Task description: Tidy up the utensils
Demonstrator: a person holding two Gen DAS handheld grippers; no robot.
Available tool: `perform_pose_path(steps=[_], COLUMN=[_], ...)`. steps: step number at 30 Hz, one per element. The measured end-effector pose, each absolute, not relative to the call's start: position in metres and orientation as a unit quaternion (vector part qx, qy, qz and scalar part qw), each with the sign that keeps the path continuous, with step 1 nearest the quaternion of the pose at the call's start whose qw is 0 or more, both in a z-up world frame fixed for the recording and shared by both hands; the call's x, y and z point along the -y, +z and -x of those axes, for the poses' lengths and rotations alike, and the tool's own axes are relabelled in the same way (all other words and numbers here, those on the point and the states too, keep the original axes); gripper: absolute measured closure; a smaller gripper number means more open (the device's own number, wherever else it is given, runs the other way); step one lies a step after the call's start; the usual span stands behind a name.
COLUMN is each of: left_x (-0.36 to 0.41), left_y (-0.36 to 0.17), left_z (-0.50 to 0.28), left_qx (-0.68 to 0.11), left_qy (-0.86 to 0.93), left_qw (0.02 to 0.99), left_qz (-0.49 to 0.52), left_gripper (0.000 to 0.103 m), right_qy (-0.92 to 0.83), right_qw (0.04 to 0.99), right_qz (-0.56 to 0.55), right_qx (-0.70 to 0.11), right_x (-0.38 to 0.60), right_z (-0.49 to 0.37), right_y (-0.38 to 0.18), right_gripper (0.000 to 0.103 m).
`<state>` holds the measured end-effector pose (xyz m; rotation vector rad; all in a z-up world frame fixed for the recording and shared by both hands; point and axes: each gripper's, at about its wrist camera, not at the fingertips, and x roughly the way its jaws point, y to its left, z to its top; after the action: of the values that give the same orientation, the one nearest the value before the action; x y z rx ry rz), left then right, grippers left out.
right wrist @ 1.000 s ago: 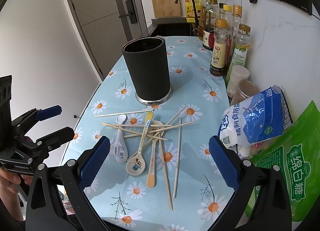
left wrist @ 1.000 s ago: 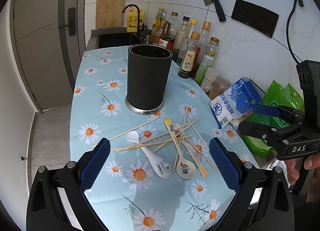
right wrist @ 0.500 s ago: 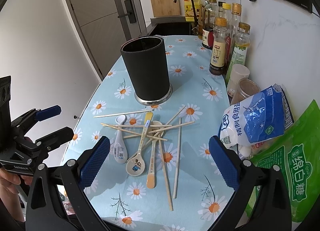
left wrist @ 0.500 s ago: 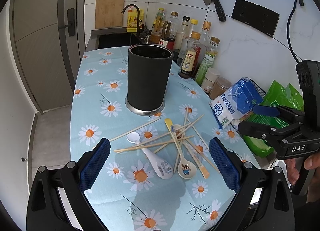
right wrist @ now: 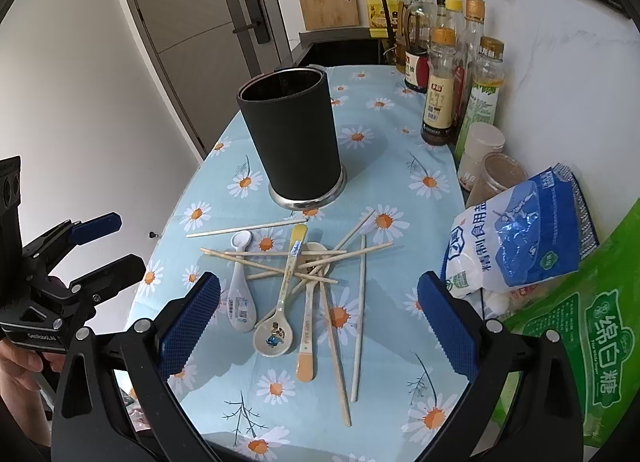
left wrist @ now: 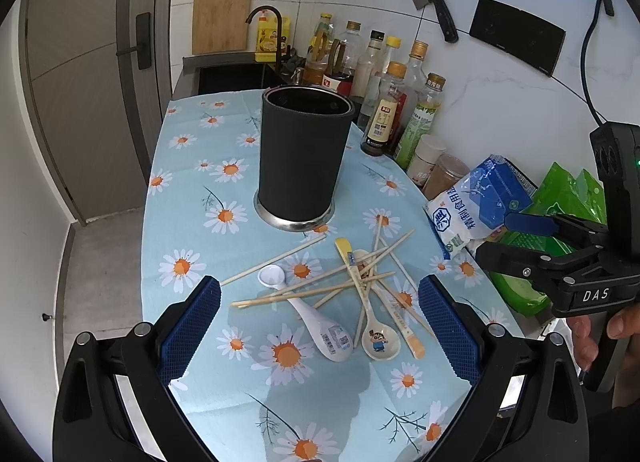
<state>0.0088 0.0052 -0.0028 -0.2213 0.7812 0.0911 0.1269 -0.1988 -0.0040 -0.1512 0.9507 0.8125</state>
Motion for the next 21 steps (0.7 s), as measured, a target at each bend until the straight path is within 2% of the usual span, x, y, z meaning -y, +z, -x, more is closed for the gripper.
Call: perform_pose_path(steps=[12,15,17,20,21], left_x=[-0.021,-0.025,-0.029,-0.034,-0.036], left_y=[-0.025,-0.032,-0.037,-0.042,-0.044], left_z=[-0.015,-0.015,-0.016,-0.014,-0.013], left_qx=[-0.394,-0.399,-0.402,-0.403,-0.404], left_qy=[0.049,0.048,0.049,0.049,0.050], left_qw=[0.910,0.908,0.906,0.904,0.903], left_qz=[0.120,0.122,0.127,0.133,0.136], left_gripper=[0.006,0.007,0.007,0.007,0.007], right_qy=[0.413,0.429,0.441,0.451,0.454], right_qw=[0.765,0.739,0.714,0.683,0.672], right_qz=[0.027,0.002,-0.019,-0.042,-0.047], right_qx=[-0.493,-0.519,-0.544,-0.574,-0.583], right_x=[0.182,0.176,0.172,0.166,0.163], right_z=[-0.147,-0.156,-0.164,-0.173,-0.176], right_y=[-0.023,-0.033,-0.043,-0.057,-0.062], right_gripper=[0.006,0.015,0.027,0.041,0.042])
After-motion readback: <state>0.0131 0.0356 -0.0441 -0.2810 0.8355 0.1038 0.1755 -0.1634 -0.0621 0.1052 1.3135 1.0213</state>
